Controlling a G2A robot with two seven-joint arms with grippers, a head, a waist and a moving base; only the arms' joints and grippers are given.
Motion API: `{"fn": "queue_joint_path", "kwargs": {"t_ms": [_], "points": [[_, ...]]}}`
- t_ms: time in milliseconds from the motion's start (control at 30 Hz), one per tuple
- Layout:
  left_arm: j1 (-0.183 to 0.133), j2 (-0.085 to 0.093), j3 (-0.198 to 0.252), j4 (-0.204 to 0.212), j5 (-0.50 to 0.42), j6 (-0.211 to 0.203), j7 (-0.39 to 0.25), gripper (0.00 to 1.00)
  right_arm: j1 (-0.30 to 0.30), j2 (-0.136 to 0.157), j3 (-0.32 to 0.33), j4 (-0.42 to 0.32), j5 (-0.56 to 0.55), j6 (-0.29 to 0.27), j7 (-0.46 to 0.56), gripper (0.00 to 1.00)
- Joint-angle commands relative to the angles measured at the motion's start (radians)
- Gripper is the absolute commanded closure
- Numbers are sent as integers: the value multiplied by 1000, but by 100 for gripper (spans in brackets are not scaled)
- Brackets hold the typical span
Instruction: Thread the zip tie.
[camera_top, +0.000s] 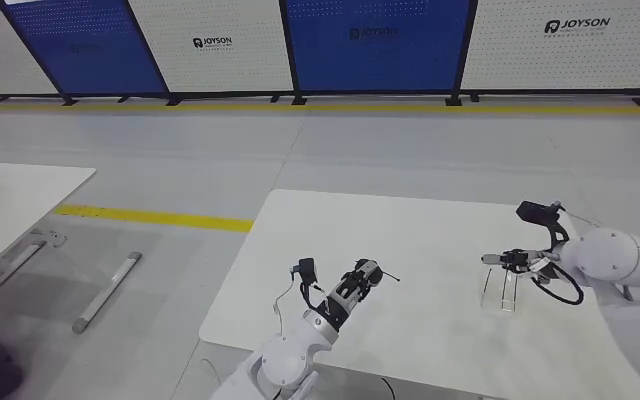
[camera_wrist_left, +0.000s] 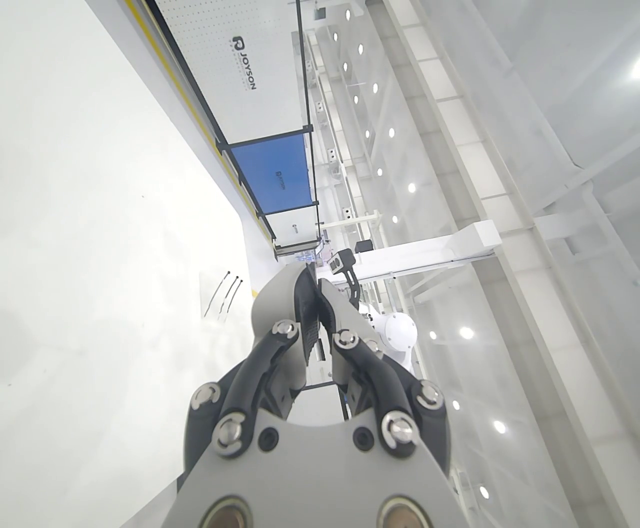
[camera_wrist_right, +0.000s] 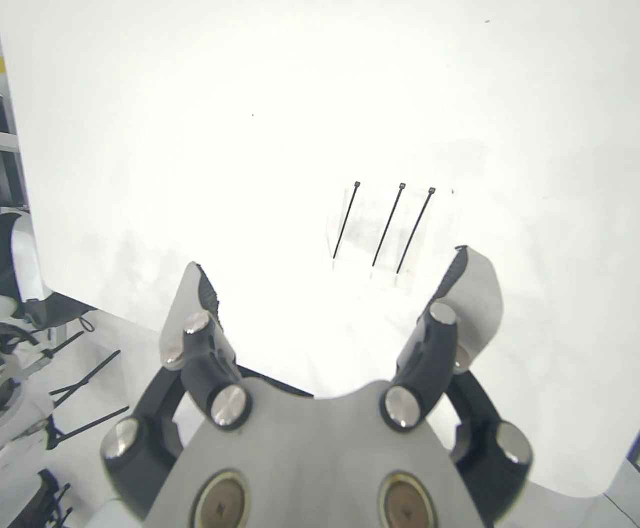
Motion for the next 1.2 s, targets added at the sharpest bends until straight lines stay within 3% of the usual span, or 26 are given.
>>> {"fn": "queue_joint_path", "kwargs": {"t_ms": [0,133,400,567,600,633,733,900,1000,1167], "points": [[0,0,0,0,0,0,0,100,16,-7,-29,22,-10,15,17,0],[0,0,0,0,0,0,0,100,60,-25,-83,74,-28,26,26,0],[0,0,0,0,0,0,0,100,60,-25,-83,74,-28,26,26,0],[0,0,0,0,0,0,0,100,29,-25,-83,75,-28,-11,-18,0],[0,0,0,0,0,0,0,100,27,-24,-79,78,-22,-15,-22,22],[0,0,0,0,0,0,0,100,26,-24,-73,82,-13,-21,-23,53],[0,0,0,0,0,0,0,100,22,-22,-62,87,-11,-32,-23,61],[0,0,0,0,0,0,0,100,21,-21,-60,98,-24,-25,-6,57],[0,0,0,0,0,0,0,100,33,-28,-81,128,-33,-13,1,63],[0,0,0,0,0,0,0,100,61,-45,-118,183,-29,1,-7,62]]}}
